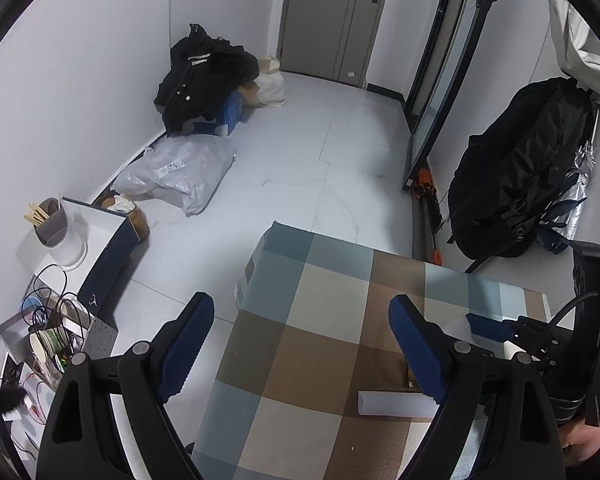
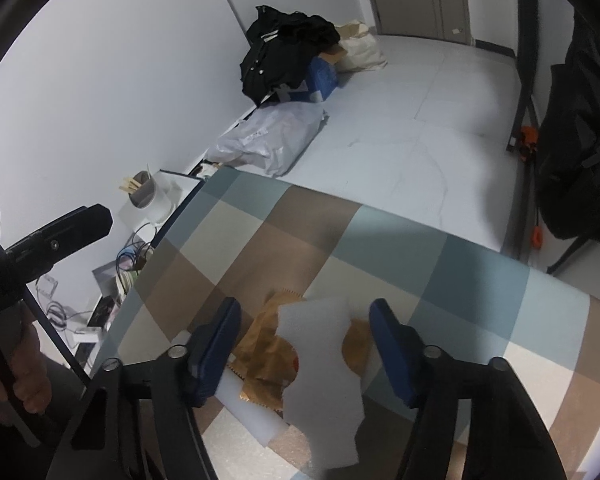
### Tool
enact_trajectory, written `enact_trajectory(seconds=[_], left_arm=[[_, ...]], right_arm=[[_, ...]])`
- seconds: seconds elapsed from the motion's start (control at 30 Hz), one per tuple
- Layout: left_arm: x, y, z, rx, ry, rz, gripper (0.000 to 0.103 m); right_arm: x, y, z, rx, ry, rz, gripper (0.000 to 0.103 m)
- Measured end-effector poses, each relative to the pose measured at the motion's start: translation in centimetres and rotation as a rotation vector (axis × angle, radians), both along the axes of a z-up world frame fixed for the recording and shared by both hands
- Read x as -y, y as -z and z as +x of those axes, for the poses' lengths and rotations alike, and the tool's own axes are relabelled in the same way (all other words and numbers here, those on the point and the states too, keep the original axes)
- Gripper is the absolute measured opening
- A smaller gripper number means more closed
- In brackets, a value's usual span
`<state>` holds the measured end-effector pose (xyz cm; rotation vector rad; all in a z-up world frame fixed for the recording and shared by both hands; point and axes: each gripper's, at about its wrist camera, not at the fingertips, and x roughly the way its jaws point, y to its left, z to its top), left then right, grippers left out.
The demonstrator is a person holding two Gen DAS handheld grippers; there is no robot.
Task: Collect trash
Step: 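Lower the right tool onto the white foam sheet and close on it, then grasp the white foam strip with the left tool while the right tool holds the foam sheet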
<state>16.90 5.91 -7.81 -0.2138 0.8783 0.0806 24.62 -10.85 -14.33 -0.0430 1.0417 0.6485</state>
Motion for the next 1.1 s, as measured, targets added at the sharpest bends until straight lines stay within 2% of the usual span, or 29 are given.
enact_trajectory(seconds=[0.1,0.17,0.4,0.57,0.77,0.9,1.0,1.1], left_arm=[[0.0,0.2,0.2,-0.005,-0.002,-0.01,0.087],[-0.1,0.0,0.2,0.003,-0.005,-0.012,0.087],[-0.1,-0.4,0.6,-0.001,0.005,-0.055,0.087],[0.9,0.4,0.7,-0.037,0.037,-0.053,0.087],[1.9,1.6,0.8,-0.097,0.107,-0.116,0.087],[2.7,2.7,1.1,-0.17,0.237,-0.191,0.087],[2.8,3.9,1.1,-0.233,0.259,-0.242,0.087],[3.9,4.9,1.0,-0.28,0.282,-0.239,0.087]], right_arm=[[0.1,0.3,0.0,-0.015,0.006,0.0,0.048],[0.1,0.4,0.1,-0.024,0.008,-0.003,0.034],[0.9,-0.5,-0.2,-0.008,0.045,0.015,0.033],[1.9,-1.5,-0.3,0.006,0.083,0.043,0.033],[3.7,-2.5,-0.4,0.016,0.128,0.073,0.033],[4.5,-3.1,-0.7,0.034,0.142,0.079,0.033],[5.1,-3.6,-0.9,0.037,0.151,0.094,0.033],[5.3,-4.0,-1.2,0.047,0.15,0.103,0.033]])
